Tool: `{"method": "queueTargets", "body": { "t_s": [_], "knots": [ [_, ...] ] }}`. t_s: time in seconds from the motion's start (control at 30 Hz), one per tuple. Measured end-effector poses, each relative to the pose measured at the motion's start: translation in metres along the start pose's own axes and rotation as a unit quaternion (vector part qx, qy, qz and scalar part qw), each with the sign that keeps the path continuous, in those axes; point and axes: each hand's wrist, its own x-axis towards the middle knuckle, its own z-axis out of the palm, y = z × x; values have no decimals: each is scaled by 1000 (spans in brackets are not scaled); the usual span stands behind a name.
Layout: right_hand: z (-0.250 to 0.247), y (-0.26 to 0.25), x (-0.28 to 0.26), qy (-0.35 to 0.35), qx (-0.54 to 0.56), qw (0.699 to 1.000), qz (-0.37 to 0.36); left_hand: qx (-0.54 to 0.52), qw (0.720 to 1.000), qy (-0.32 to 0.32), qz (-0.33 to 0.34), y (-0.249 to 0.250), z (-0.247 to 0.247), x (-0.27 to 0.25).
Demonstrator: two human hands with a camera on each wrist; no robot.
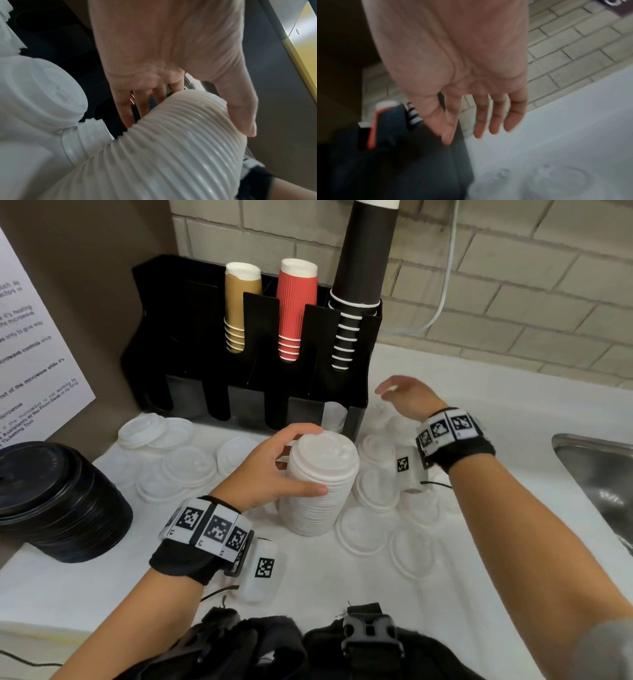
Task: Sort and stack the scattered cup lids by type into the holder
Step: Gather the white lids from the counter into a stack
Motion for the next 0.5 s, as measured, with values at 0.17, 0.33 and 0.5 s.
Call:
{"method": "queueTargets", "body": {
  "t_s": [0.17, 0.33, 0.5],
  "knots": [
    [30, 23, 38, -90, -289, 949, 85, 6, 1000, -6, -3, -4, -5, 4],
    [46, 41, 59, -111, -341, 928, 98, 3, 1000, -14, -2, -3, -6, 6],
    [51, 49, 75, -117, -362, 920, 98, 3, 1000, -14, -4, -3, -6, 7]
  ]
}}
